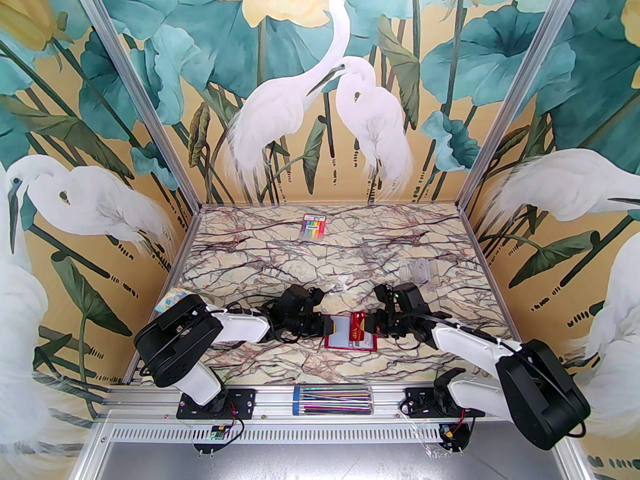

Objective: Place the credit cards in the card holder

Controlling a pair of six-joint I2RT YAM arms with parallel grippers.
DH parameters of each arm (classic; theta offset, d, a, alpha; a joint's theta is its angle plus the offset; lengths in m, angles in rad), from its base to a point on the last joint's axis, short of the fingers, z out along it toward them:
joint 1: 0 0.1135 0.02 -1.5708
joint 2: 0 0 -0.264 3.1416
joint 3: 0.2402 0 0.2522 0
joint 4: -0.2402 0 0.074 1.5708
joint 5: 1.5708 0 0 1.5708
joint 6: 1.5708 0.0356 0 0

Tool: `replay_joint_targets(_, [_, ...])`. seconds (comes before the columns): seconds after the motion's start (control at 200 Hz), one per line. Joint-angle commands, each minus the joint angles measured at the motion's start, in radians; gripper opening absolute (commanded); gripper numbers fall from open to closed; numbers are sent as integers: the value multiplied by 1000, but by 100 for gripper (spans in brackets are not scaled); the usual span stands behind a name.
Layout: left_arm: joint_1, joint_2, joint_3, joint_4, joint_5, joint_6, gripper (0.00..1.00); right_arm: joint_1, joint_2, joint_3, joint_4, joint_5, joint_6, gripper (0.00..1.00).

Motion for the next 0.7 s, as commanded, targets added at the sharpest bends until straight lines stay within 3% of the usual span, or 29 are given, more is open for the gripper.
replay_joint_targets(0.0, [-8, 20, 23, -41, -30, 26, 26, -3, 21, 0, 9, -16, 8, 0])
replay_joint_targets(0.695, [-22, 33, 31, -61, -47, 30, 24, -4, 48, 2, 1, -37, -9, 0])
